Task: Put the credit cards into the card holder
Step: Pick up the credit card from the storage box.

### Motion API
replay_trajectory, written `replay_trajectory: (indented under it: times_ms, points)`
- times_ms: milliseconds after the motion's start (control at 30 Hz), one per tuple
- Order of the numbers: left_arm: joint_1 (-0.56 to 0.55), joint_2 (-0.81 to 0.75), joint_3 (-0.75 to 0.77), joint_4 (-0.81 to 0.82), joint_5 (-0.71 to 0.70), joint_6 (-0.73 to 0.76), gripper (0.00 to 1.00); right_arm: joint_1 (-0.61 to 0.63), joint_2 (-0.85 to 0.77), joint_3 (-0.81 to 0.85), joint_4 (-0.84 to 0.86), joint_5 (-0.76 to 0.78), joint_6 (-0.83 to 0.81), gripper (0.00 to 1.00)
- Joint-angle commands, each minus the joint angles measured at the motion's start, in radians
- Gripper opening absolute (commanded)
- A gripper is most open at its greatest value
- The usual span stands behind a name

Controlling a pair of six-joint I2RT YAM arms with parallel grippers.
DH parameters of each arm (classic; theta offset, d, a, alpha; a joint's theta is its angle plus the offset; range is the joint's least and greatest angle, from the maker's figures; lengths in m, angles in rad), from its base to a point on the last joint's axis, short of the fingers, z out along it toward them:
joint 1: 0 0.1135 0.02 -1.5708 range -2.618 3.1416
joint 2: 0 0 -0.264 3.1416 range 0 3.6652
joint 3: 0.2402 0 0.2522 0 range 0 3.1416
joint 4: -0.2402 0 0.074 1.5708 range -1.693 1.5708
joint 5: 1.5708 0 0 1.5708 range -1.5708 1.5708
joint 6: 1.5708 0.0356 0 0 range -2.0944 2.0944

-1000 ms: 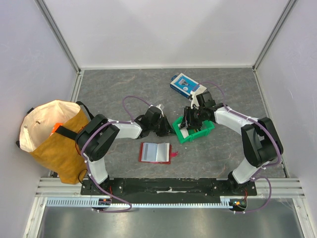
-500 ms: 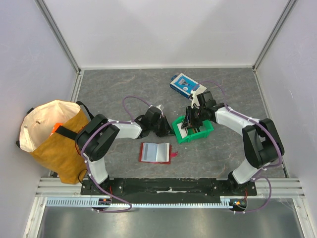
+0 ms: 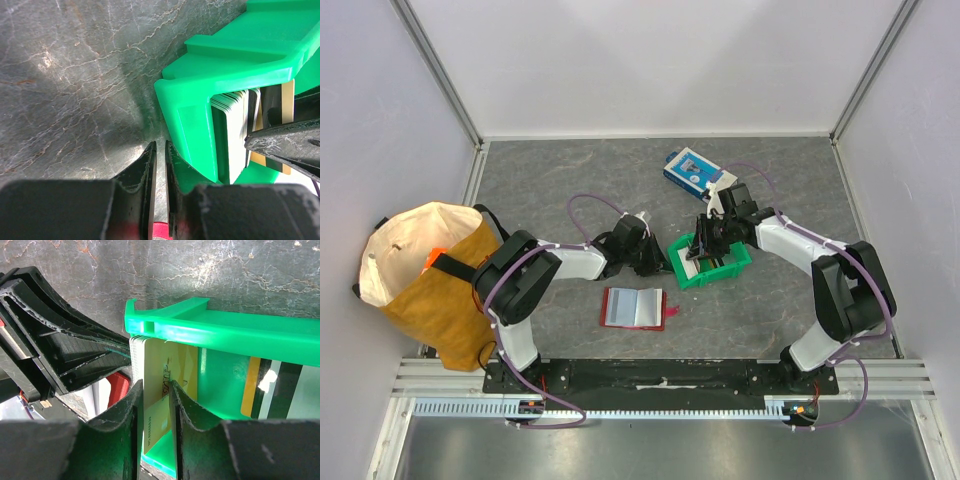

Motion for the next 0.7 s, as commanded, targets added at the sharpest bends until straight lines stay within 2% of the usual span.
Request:
replay_trajectory:
  times_ms: [0,667]
  points:
    - [0.001,-0.003,0.033,0.055,0.022,-0.012,0.17,0.006,-0.041,0.02,0.0,-0.034,0.007,0.31]
    - [0.001,-0.017,0.024,0.055,0.018,-0.01,0.17,0.006,-0.068,0.033,-0.023,0.029,-0.001,0.2]
